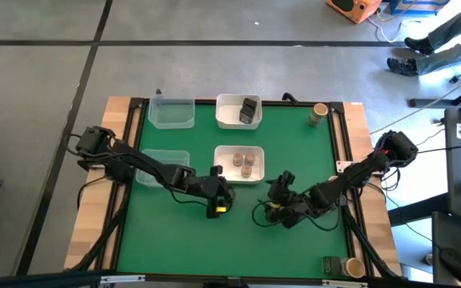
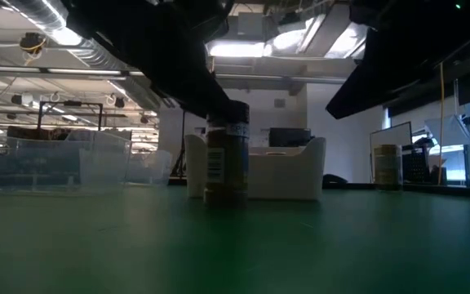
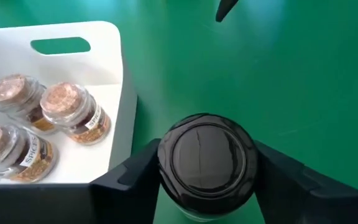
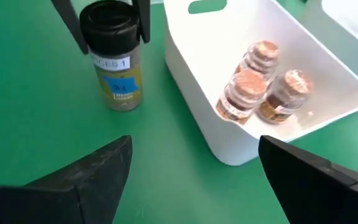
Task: Sort spices by type
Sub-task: Put the center green seasoning bottle into the top transparent bin
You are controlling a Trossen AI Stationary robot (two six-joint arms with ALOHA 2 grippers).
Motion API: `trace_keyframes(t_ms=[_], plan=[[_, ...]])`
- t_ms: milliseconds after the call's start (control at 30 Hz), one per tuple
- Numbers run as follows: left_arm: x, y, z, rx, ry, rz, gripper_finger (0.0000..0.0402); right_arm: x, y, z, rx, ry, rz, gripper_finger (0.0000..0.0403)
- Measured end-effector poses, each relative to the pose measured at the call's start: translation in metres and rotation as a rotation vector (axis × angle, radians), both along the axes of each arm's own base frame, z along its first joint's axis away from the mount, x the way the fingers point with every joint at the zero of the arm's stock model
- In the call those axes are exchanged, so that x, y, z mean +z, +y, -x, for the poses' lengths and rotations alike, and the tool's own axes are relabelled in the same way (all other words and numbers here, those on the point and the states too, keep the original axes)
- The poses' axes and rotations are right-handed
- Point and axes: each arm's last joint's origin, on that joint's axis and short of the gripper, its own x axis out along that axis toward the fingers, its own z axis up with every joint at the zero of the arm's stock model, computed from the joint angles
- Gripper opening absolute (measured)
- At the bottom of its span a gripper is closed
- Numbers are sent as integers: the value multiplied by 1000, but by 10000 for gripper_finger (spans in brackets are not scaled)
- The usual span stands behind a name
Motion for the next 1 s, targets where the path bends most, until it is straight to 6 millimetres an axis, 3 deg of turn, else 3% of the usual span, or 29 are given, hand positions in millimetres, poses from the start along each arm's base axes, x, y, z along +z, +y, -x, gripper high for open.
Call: trace_keyframes(t_ms=[233, 400, 567, 800, 1000], plan=[[10, 1, 4, -1, -19, 0, 187, 1, 0, -1, -4, -8, 18, 347], [48, 5, 21, 12, -96, 11, 190, 1, 0, -1, 2, -11, 22, 347], [91, 18, 53, 114, -167, -69, 192, 1, 0, -1, 2, -14, 22, 347], [130, 52, 97, 383, -219, -286, 197, 3, -1, -2, -28, -47, 48, 347], [144, 95, 121, 660, -217, -424, 196, 3, -1, -2, -30, -47, 49, 347]])
